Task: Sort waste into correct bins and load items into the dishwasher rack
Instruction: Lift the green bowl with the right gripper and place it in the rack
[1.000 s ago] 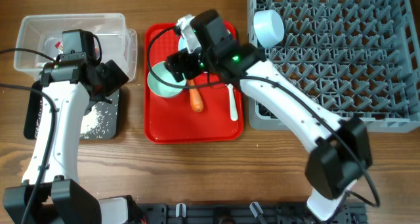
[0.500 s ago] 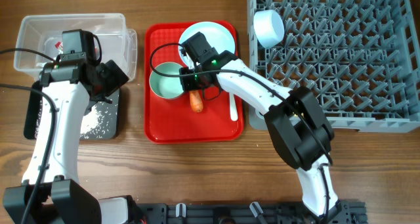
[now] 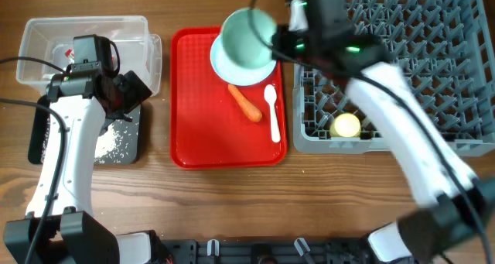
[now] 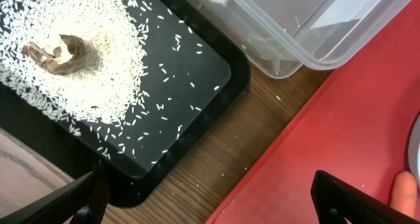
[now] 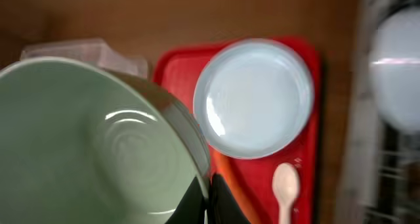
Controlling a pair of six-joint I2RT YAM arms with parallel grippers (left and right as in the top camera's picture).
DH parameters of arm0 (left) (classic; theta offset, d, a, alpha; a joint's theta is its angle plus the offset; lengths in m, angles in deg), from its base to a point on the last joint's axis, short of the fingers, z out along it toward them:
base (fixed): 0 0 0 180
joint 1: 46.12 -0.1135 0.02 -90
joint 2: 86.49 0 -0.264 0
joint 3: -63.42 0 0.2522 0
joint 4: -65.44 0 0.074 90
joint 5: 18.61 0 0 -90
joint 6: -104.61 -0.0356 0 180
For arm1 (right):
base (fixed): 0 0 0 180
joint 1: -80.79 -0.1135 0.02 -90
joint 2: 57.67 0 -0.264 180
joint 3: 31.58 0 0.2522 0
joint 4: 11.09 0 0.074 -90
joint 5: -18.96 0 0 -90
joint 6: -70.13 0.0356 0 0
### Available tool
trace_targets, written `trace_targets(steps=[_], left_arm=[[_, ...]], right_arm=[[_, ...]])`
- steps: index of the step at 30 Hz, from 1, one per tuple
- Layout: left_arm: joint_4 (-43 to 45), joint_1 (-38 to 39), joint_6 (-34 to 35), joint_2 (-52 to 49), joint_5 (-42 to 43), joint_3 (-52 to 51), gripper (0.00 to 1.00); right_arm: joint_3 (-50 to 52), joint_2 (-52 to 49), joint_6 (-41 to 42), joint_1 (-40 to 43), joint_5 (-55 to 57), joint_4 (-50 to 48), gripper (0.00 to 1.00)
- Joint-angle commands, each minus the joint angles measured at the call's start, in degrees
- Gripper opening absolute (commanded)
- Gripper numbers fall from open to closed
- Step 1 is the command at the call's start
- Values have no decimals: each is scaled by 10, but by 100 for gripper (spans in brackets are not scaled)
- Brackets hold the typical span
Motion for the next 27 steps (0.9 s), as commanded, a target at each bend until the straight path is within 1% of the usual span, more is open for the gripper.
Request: trace_targets(steps=[1,2,3,5,6,8,14,17,18,19,20,21,22,23,24,25,26,27], left_arm=[[0,-4,1,7,-9,-1,100],[0,-4,1,7,-9,-1,100],[0,-4,1,7,-9,-1,100],[0,-4,1,7,-9,-1,100],[0,-4,1,7,-9,-1,100],[0,-4,1,7,-9,-1,100],[0,-4,1,7,-9,-1,100],[0,-4,1,7,-9,-1,100],[0,-4,1,7,-9,-1,100],[0,-4,1,7,-9,-1,100],[0,-4,1,7,-9,-1,100],[0,-4,1,7,-9,-1,100],[0,-4,1,7,-9,-1,100],[0,-4,1,7,-9,-1,100],[0,-4,1,7,-9,-1,100],[0,-4,1,7,-9,-1,100],[0,-4,1,7,-9,-1,100],[0,-4,1,7,-9,-1,100]], right_arm=[[-2,96,28,15,270,74,4],[-2,108,75,15,415,128,4],[-2,108,96,15,480,164,4],[-2,95,121,15,565,259,4],[-2,79,152,15,585,299,4],[-2,51,174,15,598,318,4],[-2,-71,179,14,605,297,4],[-2,-85,176,15,605,288,4],[-2,-85,166,15,611,283,4],[-2,-85,129,15,610,270,4],[-2,-85,75,14,610,252,4],[-2,-85,42,14,619,242,4],[-2,-85,8,14,644,237,4],[-2,-85,-37,14,691,237,4],[-2,-85,-84,14,709,238,4],[-2,-85,-162,14,708,242,4],[-2,-85,-203,11,708,244,4],[-2,-85,-213,5,708,246,4]])
